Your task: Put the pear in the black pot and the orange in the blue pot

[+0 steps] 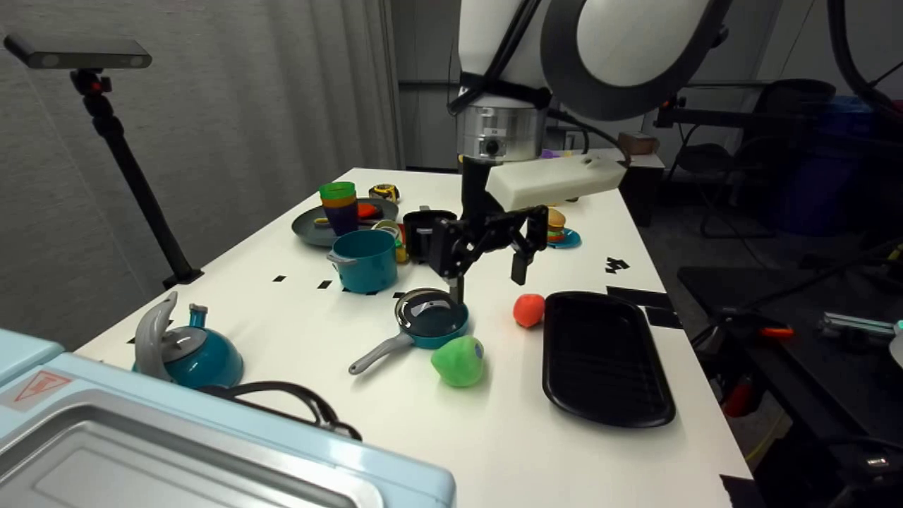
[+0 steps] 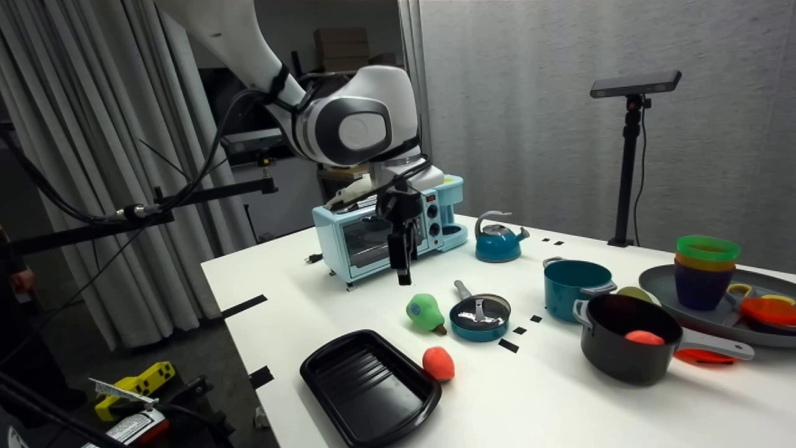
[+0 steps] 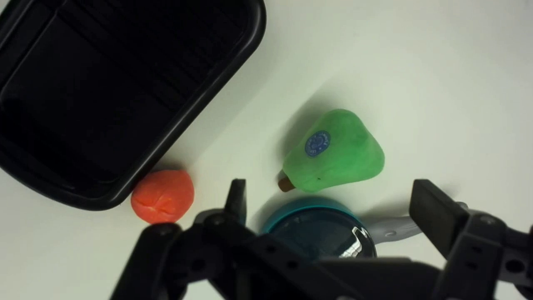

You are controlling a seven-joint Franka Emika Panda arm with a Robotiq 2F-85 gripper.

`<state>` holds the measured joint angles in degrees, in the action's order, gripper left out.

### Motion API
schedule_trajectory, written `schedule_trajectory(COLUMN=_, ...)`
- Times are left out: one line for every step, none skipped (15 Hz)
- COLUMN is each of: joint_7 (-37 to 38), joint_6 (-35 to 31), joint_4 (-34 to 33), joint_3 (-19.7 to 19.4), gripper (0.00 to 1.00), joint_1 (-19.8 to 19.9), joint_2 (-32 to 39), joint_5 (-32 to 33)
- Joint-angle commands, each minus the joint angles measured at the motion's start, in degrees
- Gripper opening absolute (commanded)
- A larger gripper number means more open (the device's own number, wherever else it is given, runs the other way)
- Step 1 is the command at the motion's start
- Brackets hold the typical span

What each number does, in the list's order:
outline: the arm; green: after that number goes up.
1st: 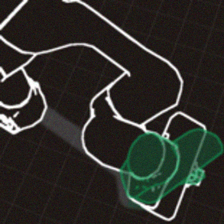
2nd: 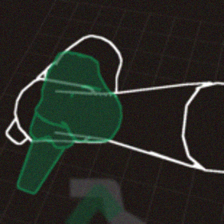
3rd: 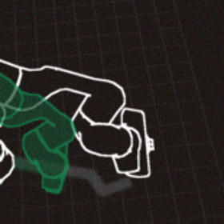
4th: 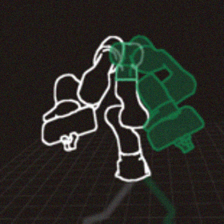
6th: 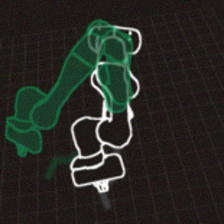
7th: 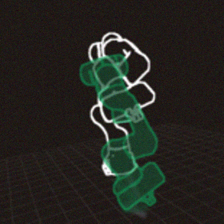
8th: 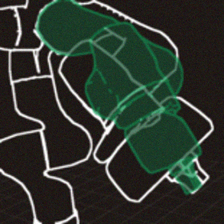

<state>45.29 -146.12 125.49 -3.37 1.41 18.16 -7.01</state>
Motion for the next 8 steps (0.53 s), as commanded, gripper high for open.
schedule_trajectory(joint_7=1.30, joint_6=-2.85, joint_4=-3.15, joint_3=-0.61, gripper=1.00, joint_1=-0.59, joint_2=4.49, joint_5=-4.30)
schedule_trajectory(joint_7=1.20, joint_6=-3.54, joint_4=-3.64, joint_3=-0.53, gripper=1.00, joint_1=-0.59, joint_2=5.49, joint_5=-5.30)
schedule_trajectory(joint_7=1.24, joint_6=-4.10, joint_4=-4.13, joint_3=-0.55, gripper=1.00, joint_1=-0.68, joint_2=6.52, joint_5=-6.00)
schedule_trajectory(joint_7=1.21, joint_6=-4.91, joint_4=-4.51, joint_3=-0.55, gripper=1.00, joint_1=-0.73, joint_2=7.57, joint_5=-6.64)
schedule_trajectory(joint_7=1.33, joint_6=-5.43, joint_4=-4.90, joint_3=-0.67, gripper=1.00, joint_1=-0.87, joint_2=8.50, joint_5=-7.00)
schedule_trajectory(joint_7=1.42, joint_6=-6.02, joint_4=-5.26, joint_3=-0.80, gripper=1.00, joint_1=-1.00, joint_2=9.48, joint_5=-7.26)
schedule_trajectory(joint_7=1.29, joint_6=-6.26, joint_4=-5.68, joint_3=-0.71, gripper=1.00, joint_1=-0.94, joint_2=10.39, joint_5=-7.73)
schedule_trajectory(joint_7=1.31, joint_6=-6.62, joint_4=-6.03, joint_3=-0.68, gripper=1.00, joint_1=-0.98, joint_2=11.16, joint_5=-8.02)
